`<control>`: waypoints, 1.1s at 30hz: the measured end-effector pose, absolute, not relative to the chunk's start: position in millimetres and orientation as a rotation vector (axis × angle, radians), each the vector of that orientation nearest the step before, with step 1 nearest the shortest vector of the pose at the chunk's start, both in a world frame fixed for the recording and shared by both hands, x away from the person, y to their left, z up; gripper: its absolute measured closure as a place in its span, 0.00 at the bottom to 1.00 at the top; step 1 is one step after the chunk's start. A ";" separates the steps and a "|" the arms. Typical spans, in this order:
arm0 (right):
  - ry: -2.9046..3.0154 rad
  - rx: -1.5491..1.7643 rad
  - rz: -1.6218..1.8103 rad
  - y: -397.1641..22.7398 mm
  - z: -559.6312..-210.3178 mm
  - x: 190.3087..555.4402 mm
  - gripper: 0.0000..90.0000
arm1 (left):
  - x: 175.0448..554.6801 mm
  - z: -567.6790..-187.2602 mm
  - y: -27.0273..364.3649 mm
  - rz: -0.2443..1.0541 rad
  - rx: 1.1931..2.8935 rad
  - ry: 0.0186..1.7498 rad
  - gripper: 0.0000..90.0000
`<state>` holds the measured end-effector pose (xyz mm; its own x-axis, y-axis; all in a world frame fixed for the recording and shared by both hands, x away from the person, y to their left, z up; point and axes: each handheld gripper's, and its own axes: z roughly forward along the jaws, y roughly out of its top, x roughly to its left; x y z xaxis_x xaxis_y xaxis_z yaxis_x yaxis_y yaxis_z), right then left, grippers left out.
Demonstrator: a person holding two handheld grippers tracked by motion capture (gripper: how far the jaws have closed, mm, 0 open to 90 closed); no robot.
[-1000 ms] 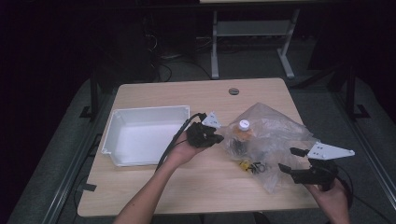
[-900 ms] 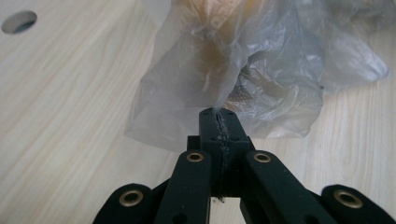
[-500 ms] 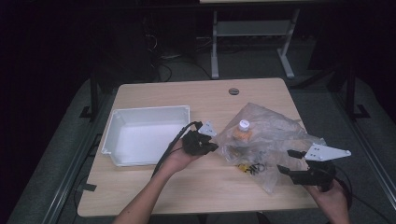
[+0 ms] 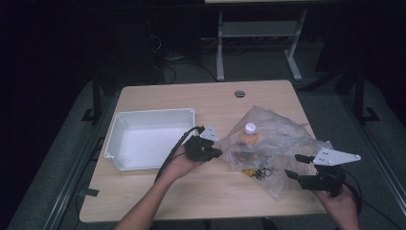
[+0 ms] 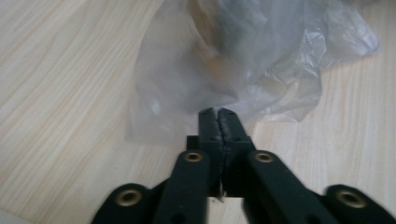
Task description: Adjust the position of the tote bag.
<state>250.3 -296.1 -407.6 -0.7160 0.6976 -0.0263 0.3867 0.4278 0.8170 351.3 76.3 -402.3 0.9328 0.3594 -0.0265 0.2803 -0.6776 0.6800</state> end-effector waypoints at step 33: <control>2.311 0.917 1.208 -298.2 -403.9 248.0 0.36 | 366.1 -320.1 37.9 0.175 2.280 0.381 0.42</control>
